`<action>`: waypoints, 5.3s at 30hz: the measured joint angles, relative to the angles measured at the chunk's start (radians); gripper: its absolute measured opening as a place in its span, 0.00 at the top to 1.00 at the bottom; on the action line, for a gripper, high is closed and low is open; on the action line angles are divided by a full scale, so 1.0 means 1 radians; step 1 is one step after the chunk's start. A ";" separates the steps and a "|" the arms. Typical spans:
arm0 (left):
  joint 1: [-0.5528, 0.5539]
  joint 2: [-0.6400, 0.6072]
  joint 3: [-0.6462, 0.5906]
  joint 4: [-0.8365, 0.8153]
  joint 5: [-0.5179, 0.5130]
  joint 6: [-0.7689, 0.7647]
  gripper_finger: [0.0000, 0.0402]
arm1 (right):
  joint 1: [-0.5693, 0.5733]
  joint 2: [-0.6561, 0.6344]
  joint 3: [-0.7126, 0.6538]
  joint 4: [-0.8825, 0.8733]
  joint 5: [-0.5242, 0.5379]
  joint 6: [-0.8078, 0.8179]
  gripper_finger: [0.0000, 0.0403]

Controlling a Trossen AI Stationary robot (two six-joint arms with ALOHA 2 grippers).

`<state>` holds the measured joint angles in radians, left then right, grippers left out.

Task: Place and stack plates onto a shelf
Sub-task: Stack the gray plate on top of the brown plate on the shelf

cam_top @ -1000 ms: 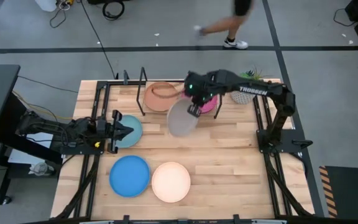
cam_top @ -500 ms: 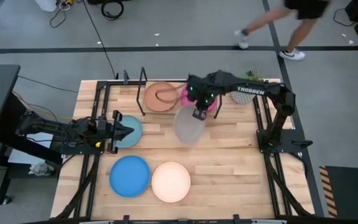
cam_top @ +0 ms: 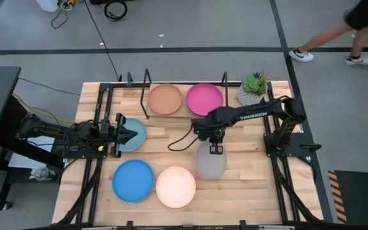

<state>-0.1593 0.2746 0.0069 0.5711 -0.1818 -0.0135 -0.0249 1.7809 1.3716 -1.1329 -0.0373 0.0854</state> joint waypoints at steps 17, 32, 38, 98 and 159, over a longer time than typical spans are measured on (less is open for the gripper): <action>0.000 0.000 0.000 0.010 0.000 0.101 0.96 | -0.056 0.000 -0.001 0.096 0.092 0.005 0.79; 0.000 0.000 0.000 0.029 0.000 0.271 0.96 | 0.443 0.000 -0.127 0.308 0.022 0.051 0.77; 0.000 0.000 0.000 0.047 0.000 0.301 0.96 | 0.535 0.000 -0.211 0.359 0.196 0.053 0.66; -0.002 0.001 0.000 -0.029 0.030 -0.157 0.96 | -0.060 0.001 0.088 0.532 0.060 -0.804 0.96; 0.006 0.447 0.518 -0.405 -0.424 0.335 0.89 | -0.205 -0.003 0.315 0.278 -0.151 -0.877 0.96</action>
<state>-0.1535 0.7219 0.5251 0.1660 -0.6057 0.3210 -0.2295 1.7775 1.6862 -0.8553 -0.1887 -0.7919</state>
